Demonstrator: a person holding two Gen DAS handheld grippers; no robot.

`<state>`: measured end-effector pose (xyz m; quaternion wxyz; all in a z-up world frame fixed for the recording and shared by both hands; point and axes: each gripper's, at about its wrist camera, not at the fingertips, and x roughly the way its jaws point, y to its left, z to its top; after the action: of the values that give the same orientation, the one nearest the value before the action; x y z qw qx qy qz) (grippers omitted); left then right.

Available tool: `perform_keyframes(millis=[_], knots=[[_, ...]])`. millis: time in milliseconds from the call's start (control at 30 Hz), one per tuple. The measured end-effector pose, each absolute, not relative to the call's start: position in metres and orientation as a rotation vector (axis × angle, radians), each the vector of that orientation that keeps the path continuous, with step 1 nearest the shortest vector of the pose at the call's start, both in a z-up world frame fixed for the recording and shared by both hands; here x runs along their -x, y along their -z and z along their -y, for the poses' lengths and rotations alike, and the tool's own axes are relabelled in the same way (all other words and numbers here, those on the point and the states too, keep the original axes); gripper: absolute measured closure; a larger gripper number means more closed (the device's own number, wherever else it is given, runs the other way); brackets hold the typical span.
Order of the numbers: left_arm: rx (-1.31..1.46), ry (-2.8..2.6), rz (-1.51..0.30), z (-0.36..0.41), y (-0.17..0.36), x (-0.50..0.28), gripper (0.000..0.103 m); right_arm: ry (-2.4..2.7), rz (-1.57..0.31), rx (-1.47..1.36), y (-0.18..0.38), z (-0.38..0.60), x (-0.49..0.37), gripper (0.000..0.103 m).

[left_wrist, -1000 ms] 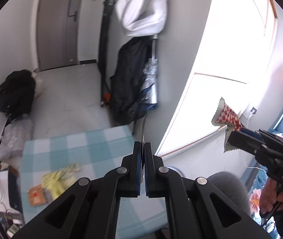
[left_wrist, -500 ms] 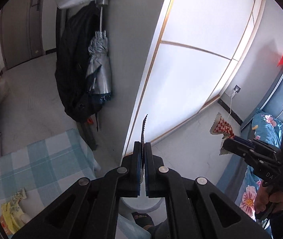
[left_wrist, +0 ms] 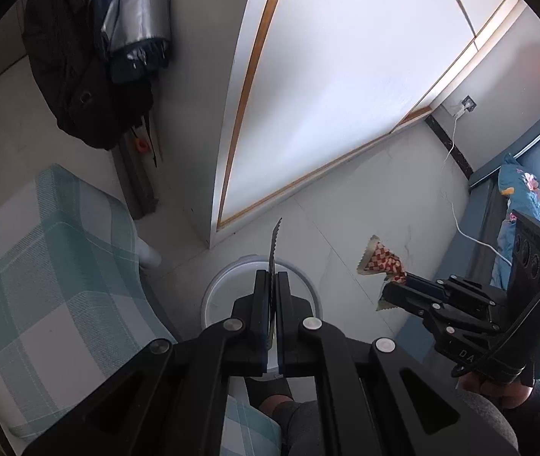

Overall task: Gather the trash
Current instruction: 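Carry the checked wrapper in the right gripper over the white bin, then open the right gripper to drop the wrapper into the bin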

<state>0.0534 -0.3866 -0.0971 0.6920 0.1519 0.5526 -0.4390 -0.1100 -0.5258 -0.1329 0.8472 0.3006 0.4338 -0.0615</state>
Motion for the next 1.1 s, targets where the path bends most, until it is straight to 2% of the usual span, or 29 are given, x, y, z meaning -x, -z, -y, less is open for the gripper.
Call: perform_keyframes(millis=[367, 633, 867, 933, 1033, 1100], knots=[[-0.433, 0.915, -1.478, 0.415, 0.174, -0.061, 0.103, 0.050, -1.058, -0.745, 0.224, 0.520, 0.091, 0.085], [-0.493, 0.894, -1.594, 0.434, 0.199, -0.064, 0.103, 0.059, -1.141, -0.825, 0.267, 0.514, 0.086, 0.084], [-0.484, 0.878, -1.669, 0.441, 0.206, -0.065, 0.103, 0.059, -1.187, -0.838, 0.280, 0.514, 0.080, 0.078], [-0.506, 0.863, -1.684, 0.442, 0.210, -0.064, 0.103, 0.063, -1.173, -0.825, 0.276, 0.515, 0.083, 0.071], [-0.529, 0.843, -1.722, 0.442, 0.217, -0.061, 0.095, 0.083, -1.159, -0.841, 0.274, 0.518, 0.086, 0.067], [-0.526, 0.838, -1.728, 0.441, 0.219, -0.060, 0.077, 0.107, -1.151, -0.856, 0.272, 0.523, 0.095, 0.062]])
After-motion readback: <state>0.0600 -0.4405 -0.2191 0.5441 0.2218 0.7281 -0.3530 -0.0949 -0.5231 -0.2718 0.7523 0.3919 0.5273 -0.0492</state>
